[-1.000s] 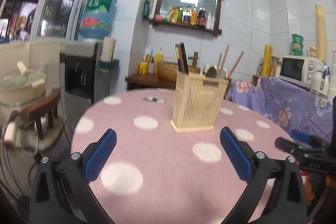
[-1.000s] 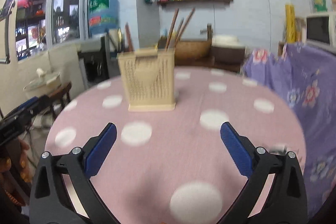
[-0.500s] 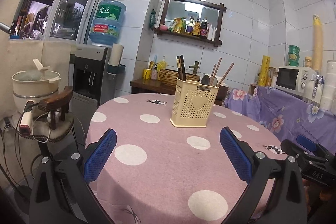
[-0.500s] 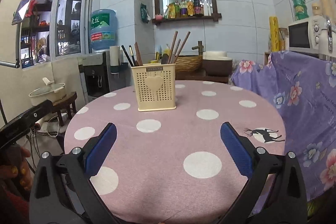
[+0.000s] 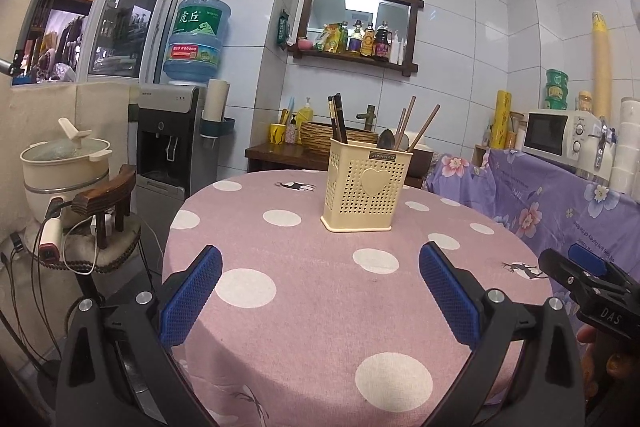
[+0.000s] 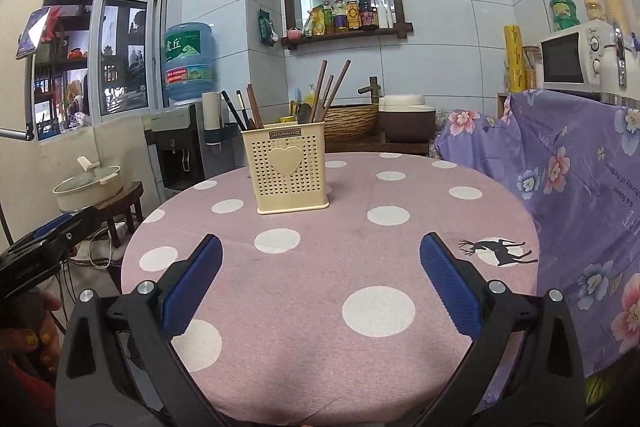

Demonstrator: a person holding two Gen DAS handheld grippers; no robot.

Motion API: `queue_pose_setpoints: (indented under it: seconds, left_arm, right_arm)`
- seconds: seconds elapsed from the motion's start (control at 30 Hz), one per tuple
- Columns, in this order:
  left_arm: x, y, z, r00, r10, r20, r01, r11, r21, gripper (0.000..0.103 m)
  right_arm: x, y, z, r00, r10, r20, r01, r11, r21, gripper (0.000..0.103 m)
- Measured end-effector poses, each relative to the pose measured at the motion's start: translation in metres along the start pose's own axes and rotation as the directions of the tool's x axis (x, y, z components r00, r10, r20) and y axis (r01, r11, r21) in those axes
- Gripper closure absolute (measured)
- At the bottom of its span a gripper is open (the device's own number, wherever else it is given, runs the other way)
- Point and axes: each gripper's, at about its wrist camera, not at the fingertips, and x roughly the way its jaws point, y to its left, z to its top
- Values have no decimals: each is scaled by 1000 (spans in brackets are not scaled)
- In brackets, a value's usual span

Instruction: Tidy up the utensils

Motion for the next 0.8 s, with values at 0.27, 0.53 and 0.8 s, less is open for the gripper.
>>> queue_pose_setpoints:
  seconds: [0.27, 0.53, 0.8]
  left_arm:
    - [0, -1, 0, 1000, 0, -7, 0, 1000, 5, 5]
    - [-2, -5, 1, 1000, 22, 1, -22, 999, 32, 5]
    - [-2, -7, 1, 1000, 18, -7, -17, 999, 46, 5]
  right_arm:
    - [1, 1, -2, 1000, -4, -6, 4, 1000, -5, 5]
    - [1, 0, -2, 1000, -3, -7, 3, 1000, -6, 5]
    - [2, -1, -3, 1000, -3, -12, 3, 1000, 2, 5]
